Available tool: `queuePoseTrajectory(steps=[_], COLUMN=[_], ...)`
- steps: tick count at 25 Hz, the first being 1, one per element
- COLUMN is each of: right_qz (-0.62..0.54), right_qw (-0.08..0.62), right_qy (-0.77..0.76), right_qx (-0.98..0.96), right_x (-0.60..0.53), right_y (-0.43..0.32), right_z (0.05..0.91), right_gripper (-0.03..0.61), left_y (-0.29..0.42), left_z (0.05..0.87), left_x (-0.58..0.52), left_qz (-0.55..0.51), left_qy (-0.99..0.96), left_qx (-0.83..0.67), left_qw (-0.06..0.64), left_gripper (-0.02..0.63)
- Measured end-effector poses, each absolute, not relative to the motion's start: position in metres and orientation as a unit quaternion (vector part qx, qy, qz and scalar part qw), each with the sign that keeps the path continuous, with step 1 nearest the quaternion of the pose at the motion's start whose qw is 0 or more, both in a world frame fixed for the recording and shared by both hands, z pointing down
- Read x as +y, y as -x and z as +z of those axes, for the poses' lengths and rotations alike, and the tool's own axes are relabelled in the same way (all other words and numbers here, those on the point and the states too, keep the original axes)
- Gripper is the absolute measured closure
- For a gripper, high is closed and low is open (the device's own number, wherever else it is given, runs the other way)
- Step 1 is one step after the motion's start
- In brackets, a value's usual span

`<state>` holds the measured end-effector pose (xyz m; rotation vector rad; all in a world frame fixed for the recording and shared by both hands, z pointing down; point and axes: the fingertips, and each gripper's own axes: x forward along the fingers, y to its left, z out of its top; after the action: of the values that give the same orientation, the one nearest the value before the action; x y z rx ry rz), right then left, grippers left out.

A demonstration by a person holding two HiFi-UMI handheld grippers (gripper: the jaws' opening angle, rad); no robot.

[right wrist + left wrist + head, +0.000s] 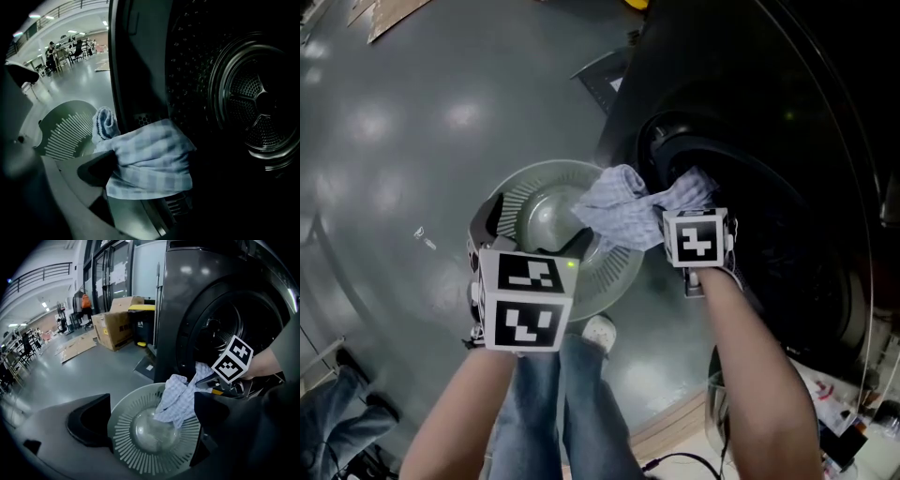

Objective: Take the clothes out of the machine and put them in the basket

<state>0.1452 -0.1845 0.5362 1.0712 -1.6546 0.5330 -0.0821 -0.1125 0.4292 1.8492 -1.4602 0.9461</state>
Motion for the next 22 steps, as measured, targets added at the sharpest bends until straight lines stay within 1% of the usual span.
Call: queuePoseTrajectory(steps=[4, 6, 7, 8, 11, 12, 13, 14, 15, 20, 22], right_qz=[0.217, 0.206, 0.201, 0.197, 0.173, 0.153, 0.133, 0.125, 0.130, 0.226, 0.237], right_qw=[0.526, 0.539, 0.549, 0.560, 0.588, 0.589, 0.584, 0.577, 0.568, 0.514, 0.487], right_qy=[-0.462, -0.467, -0.467, -0.466, -0.456, -0.448, -0.435, -0.421, -0.411, -0.431, -0.422], right_qx=[-0.681, -0.670, -0.663, -0.656, -0.645, -0.655, -0.672, -0.689, -0.701, -0.706, -0.727], right_x=[-0.190, -0.192, -0.192, -0.192, -0.189, -0.189, -0.189, -0.185, -0.178, -0.157, -0.158], right_y=[-0.150, -0.153, -0.156, -0.159, -0.161, -0.153, -0.141, -0.128, -0.117, -0.101, -0.087], right_z=[0.547, 0.545, 0.543, 0.541, 0.532, 0.526, 0.520, 0.516, 0.514, 0.510, 0.500], right_gripper=[0.097, 0.106, 0.146, 0.170, 0.212, 0.238, 0.303, 0.472, 0.495, 0.499, 0.499], left_y=[0.089, 0.092, 0.093, 0.094, 0.096, 0.096, 0.097, 0.098, 0.098, 0.103, 0.106], left_z=[0.434, 0.435, 0.435, 0.434, 0.431, 0.430, 0.429, 0.428, 0.427, 0.415, 0.410], left_x=[-0.114, -0.112, -0.110, -0.109, -0.105, -0.104, -0.103, -0.102, -0.101, -0.100, -0.099], left_qz=[0.357, 0.359, 0.359, 0.359, 0.359, 0.359, 0.358, 0.357, 0.356, 0.349, 0.344], left_qy=[-0.693, -0.690, -0.689, -0.689, -0.688, -0.688, -0.687, -0.687, -0.687, -0.692, -0.693], left_qx=[-0.551, -0.552, -0.553, -0.553, -0.553, -0.554, -0.554, -0.555, -0.555, -0.556, -0.558], left_qw=[0.298, 0.300, 0.301, 0.301, 0.302, 0.303, 0.304, 0.305, 0.305, 0.301, 0.300], left_gripper=[0.054, 0.054, 0.054, 0.054, 0.054, 0.054, 0.054, 0.054, 0.054, 0.055, 0.055])
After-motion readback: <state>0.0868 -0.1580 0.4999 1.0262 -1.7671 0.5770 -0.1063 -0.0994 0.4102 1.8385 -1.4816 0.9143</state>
